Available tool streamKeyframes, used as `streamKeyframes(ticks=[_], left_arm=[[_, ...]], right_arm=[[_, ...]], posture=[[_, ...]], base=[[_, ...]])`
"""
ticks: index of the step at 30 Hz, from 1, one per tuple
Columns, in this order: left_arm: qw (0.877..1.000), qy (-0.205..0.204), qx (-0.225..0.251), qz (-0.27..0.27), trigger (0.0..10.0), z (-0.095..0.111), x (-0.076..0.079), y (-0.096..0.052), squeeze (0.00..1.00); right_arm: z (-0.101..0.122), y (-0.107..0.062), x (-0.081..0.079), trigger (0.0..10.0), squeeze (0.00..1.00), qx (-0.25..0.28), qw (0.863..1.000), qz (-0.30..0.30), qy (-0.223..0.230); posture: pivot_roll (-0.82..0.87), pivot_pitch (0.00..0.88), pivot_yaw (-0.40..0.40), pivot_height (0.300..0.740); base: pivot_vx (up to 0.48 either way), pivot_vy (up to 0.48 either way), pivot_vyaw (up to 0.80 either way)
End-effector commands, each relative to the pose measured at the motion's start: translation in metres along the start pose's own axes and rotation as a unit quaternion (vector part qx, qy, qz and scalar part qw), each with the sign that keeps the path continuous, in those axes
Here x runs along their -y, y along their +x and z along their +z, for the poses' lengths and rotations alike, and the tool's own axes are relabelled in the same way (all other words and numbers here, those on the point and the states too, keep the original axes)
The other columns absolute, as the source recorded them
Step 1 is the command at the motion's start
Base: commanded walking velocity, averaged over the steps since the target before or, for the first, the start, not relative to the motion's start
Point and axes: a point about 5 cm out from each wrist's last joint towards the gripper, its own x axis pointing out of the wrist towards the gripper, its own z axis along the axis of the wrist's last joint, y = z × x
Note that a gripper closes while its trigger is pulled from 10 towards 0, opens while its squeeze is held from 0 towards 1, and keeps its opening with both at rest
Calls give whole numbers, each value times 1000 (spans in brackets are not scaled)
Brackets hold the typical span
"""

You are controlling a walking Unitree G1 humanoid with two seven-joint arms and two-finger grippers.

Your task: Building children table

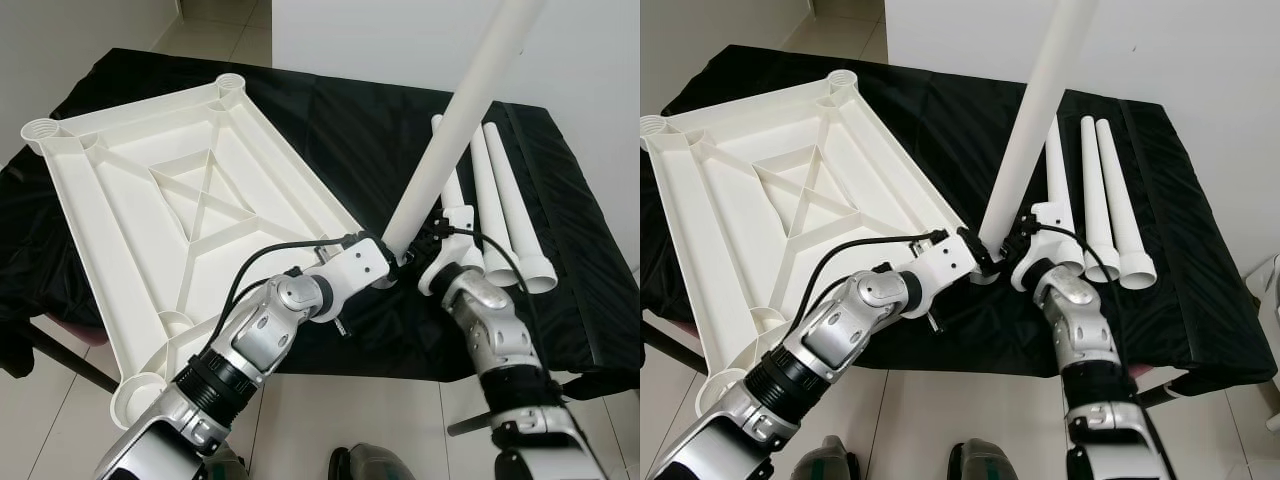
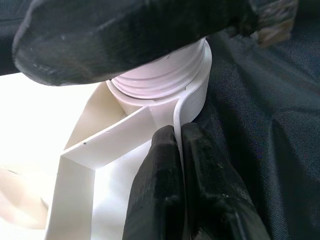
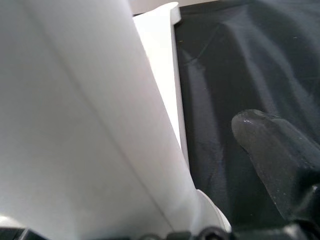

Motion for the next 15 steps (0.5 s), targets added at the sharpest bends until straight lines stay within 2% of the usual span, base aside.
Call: streamKeyframes(ticks=[1,5,14,15], left_arm=[[998,-12,-45,-31,10000,-21,7,3,0],[999,-9,-43,-31,10000,-19,6,3,0],[999,-9,-43,-31,10000,-19,7,3,0],[999,-9,-43,-31,10000,-19,6,3,0]], right_arm=[[-2,0,5,10000,0,-3,1000,18,5],[-7,7,9,10000,0,-25,998,53,-4],[-13,13,10,10000,0,-48,996,80,-17],[-13,14,11,4314,0,-50,995,85,-16]], posture=[[-70,15,-37,740],[-66,14,-36,740],[-59,5,-37,740],[-59,4,-38,740]], base=[[0,0,0],[0,0,0],[0,0,0],[0,0,0]])
